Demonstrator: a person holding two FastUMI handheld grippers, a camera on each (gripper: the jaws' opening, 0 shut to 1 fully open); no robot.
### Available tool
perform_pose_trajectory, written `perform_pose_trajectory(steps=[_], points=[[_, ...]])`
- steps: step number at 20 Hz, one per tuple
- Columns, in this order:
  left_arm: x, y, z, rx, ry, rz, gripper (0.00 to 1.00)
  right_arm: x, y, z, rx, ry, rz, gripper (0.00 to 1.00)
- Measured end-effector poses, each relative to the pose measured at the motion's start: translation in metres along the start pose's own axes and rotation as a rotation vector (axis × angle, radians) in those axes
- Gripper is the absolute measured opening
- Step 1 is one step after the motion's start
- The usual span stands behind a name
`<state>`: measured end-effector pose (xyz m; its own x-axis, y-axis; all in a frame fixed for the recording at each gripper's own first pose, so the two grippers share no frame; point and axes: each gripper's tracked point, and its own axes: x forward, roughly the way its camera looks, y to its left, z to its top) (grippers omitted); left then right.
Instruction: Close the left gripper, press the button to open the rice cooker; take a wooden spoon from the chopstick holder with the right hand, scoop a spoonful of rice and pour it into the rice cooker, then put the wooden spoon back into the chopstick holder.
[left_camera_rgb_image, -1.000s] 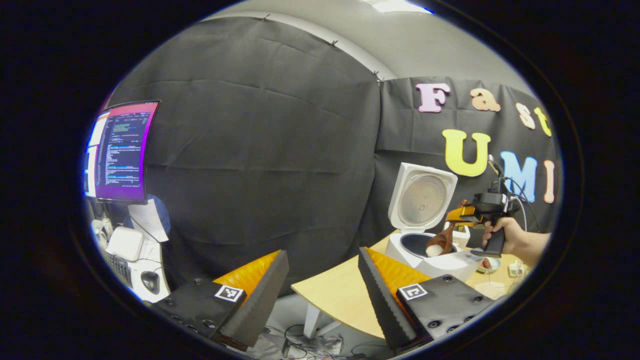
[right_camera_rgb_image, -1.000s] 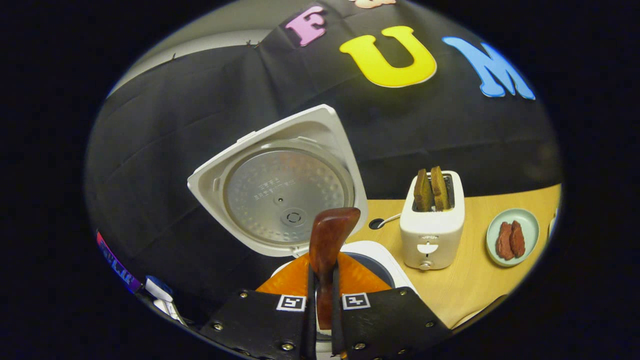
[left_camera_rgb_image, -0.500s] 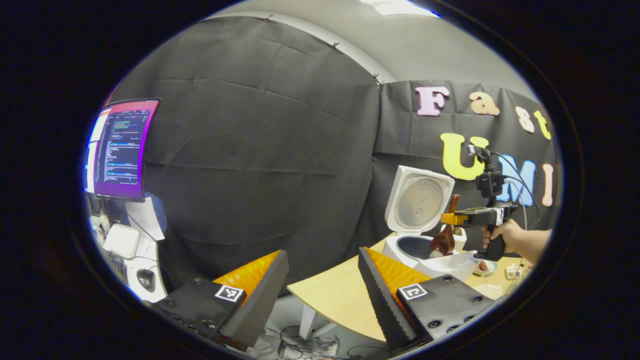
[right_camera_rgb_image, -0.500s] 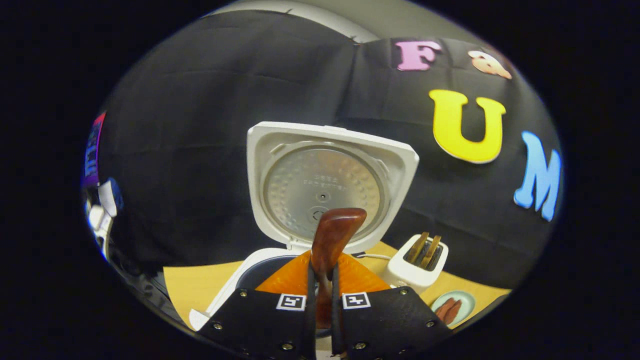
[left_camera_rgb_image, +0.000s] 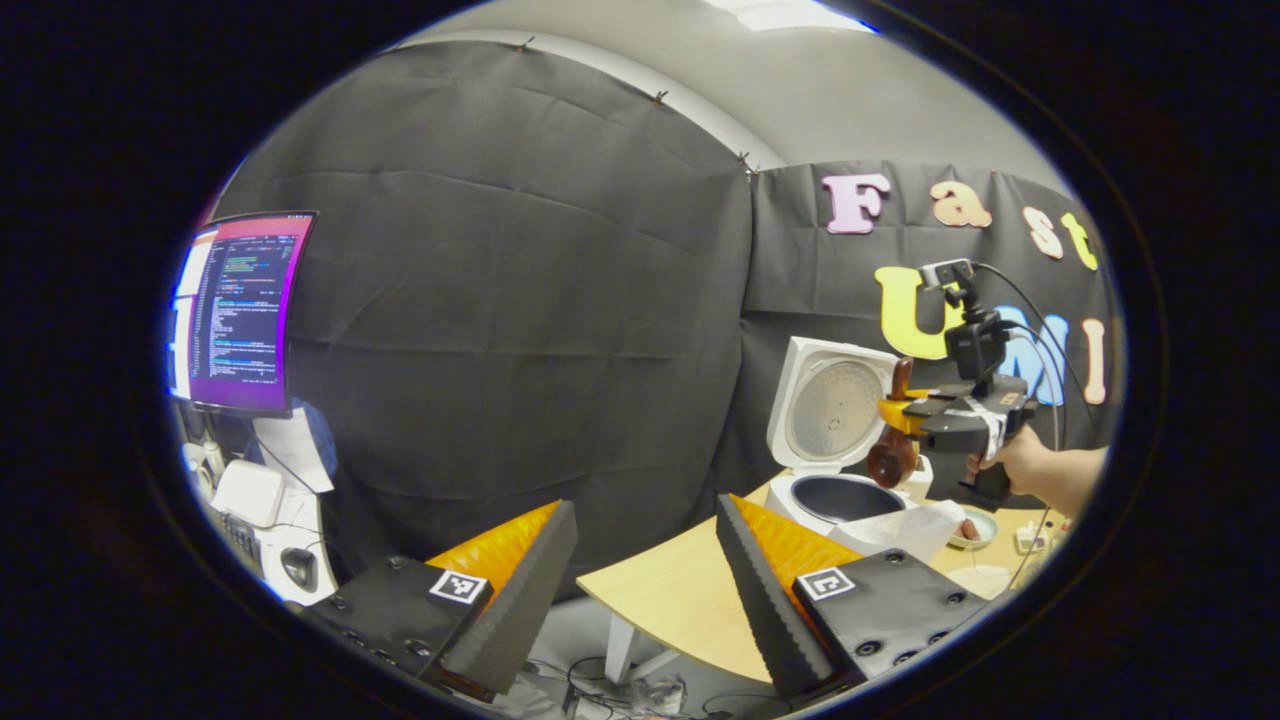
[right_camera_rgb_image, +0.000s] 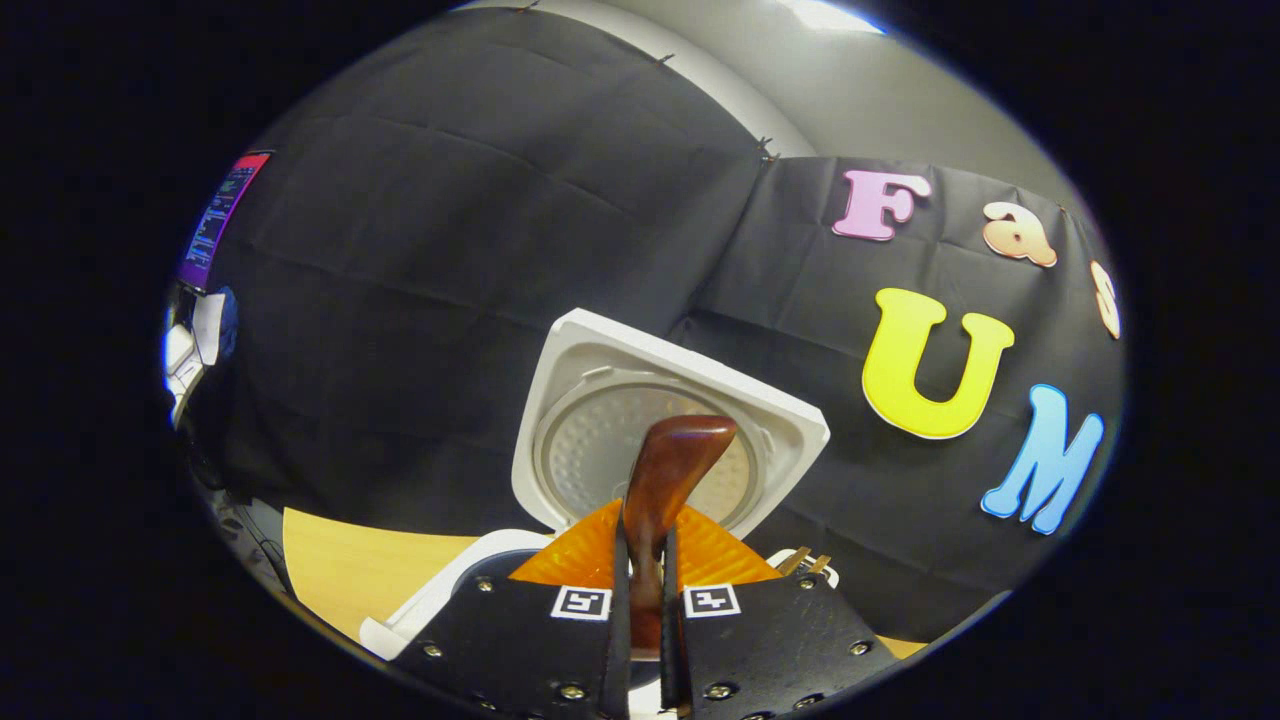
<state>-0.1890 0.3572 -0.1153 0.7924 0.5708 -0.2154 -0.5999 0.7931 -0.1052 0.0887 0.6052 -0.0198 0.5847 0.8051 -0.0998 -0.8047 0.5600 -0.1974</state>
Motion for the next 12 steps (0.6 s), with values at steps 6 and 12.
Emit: perform_pose_trajectory(steps=[6,12], points=[[0.007,-0.033,0.019,0.002,-0.031,-0.062,0.99,-0.041,-0.049,0.032,0.448,-0.025,0.005,0.12],[0.008,-0.082,0.04,0.017,-0.066,-0.149,0.98,-0.104,-0.122,0.037,0.672,-0.056,-0.059,0.12]])
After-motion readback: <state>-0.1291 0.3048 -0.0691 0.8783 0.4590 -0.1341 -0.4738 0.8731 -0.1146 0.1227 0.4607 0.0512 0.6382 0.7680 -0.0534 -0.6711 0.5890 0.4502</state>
